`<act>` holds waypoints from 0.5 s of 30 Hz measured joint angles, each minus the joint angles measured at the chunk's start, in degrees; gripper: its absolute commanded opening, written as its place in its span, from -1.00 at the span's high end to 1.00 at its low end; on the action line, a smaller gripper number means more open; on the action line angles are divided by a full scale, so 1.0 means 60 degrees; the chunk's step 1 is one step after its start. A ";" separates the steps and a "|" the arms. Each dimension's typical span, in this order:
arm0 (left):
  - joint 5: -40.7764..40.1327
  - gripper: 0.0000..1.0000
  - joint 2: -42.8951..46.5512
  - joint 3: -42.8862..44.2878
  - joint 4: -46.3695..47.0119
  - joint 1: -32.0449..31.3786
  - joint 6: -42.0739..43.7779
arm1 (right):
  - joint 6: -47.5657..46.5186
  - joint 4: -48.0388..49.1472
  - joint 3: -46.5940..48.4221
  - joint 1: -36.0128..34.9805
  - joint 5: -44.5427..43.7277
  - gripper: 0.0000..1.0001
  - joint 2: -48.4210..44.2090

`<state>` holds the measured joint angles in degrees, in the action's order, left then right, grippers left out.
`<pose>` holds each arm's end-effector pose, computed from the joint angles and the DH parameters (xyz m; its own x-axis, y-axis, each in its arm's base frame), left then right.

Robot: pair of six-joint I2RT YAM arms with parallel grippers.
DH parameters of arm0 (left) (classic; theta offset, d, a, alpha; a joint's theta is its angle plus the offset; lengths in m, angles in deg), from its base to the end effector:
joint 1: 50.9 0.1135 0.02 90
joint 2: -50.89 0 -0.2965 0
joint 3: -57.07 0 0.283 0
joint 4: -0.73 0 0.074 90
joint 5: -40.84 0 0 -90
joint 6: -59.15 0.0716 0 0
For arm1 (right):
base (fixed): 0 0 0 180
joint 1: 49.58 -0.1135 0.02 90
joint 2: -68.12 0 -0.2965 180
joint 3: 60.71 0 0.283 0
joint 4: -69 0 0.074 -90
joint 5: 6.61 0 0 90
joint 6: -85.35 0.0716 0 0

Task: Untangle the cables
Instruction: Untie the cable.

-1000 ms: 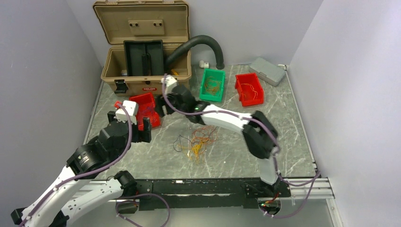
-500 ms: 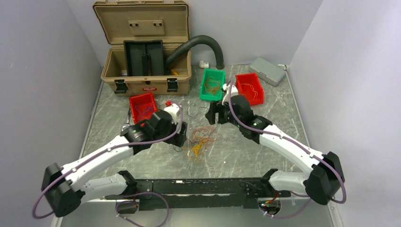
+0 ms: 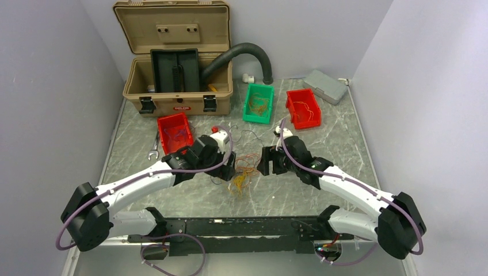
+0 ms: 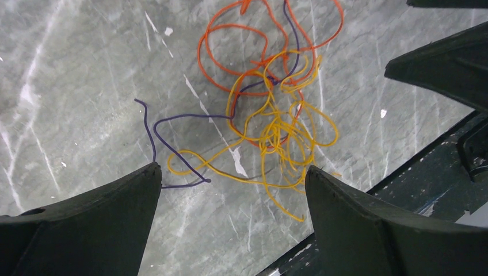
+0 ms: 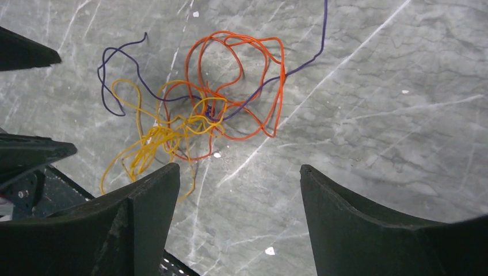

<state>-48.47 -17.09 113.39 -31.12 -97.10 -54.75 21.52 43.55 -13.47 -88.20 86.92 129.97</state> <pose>0.2012 -0.2111 0.2309 -0.7305 0.1765 -0.6597 0.4723 0.8283 -0.3014 0.2045 0.1690 0.2099 -0.7423 -0.0296 -0.6694 -0.3704 0.8506 0.3731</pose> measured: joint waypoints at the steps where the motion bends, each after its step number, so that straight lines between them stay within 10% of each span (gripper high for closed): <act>1: 0.0022 -0.92 0.0004 -0.0117 0.0066 0.0000 -0.0007 | 0.0036 0.0131 -0.0055 -0.0022 0.0036 -0.58 0.0069; 15: 0.0171 -0.80 0.0229 -0.1115 0.0707 0.0007 -0.0182 | 0.0328 0.1432 0.0113 -0.1220 0.0171 -0.52 0.1829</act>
<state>-47.44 -15.71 106.70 -26.88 -97.05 -55.84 23.49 52.14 -12.79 -95.52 87.95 140.94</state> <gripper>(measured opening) 0.924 0.785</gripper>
